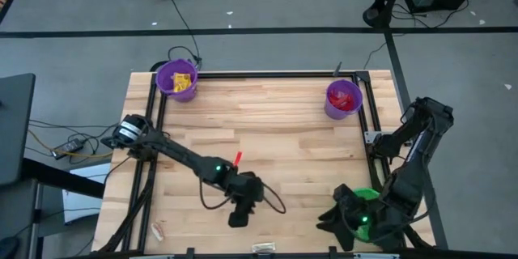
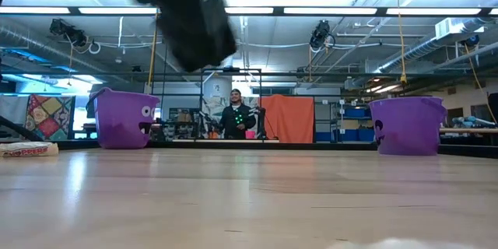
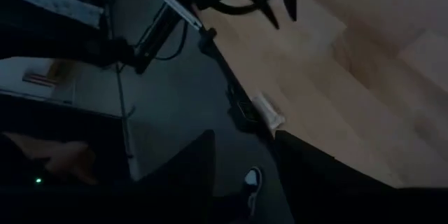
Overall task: Sort candy by brand, put in halloween buckets
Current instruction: Put the white chocolate bar into the green bucket
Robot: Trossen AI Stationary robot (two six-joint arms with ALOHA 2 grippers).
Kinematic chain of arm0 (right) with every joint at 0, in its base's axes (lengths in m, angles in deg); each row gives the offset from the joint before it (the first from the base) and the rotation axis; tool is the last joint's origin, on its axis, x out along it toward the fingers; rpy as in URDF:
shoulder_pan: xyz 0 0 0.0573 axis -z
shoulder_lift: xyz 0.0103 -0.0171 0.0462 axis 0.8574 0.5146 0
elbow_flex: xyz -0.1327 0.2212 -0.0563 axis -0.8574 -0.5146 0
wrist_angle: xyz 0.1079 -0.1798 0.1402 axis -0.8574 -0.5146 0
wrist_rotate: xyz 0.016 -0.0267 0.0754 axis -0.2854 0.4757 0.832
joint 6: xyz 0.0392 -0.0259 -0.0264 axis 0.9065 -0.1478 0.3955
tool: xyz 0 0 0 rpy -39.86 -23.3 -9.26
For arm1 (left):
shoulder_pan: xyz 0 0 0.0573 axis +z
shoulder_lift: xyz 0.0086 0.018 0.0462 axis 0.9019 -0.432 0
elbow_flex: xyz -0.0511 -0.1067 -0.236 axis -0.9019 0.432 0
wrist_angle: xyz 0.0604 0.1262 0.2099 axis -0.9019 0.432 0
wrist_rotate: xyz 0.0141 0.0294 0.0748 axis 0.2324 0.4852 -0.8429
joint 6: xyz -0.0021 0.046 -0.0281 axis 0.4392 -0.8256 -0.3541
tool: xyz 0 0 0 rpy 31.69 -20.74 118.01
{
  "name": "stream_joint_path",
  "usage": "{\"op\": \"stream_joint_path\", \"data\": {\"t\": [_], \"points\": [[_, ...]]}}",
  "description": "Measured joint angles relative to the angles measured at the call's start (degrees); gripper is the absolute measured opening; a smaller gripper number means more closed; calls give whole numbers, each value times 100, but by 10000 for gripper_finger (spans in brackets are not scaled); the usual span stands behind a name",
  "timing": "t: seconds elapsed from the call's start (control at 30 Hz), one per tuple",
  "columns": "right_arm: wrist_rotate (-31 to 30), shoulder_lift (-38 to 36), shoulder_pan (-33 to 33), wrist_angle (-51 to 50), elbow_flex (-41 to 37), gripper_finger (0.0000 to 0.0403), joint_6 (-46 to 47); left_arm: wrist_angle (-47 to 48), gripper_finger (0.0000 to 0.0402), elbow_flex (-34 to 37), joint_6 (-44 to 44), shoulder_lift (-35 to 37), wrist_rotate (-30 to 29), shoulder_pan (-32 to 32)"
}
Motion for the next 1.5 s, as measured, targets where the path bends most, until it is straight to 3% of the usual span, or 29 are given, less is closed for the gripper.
{"op": "stream_joint_path", "data": {"t": [0.2, 0.37, 0.53, 0.7, 0.9, 1.0, 1.13, 1.37, 1.5], "points": [[233, 519, 292, 707, 0, 159, -265, -167, 110, 267, 97, -2, -398, -391], [277, 877, 766, 878, 0, 159, -469, 773, 105, 353, 361, -2, -1653, -535], [540, 1171, 927, 1935, 0, 156, -1090, 2075, 76, 364, 534, 169, -1416, -428], [733, 1194, 962, 2484, 0, 151, -2406, 2254, 34, 875, 996, 952, -1451, -336], [950, 1120, 1123, 2601, 0, 146, -2561, 1651, 5, 2594, 2267, 2587, -1632, -285], [789, 1158, 1171, 2566, -2, 146, -2565, 2039, 20, 3240, 3396, 3355, -1736, -194], [486, 1156, 1365, 2631, -2, 146, -2394, 2830, 68, 3625, 3994, 4141, -1557, -102], [1013, 1156, 2041, 2697, -2, 145, -2913, 4371, 176, 3704, 4130, 4522, -2042, 379], [1439, 1156, 2603, 2795, -2, 145, -2893, 4348, 219, 3865, 3711, 4505, -2139, 771]]}}
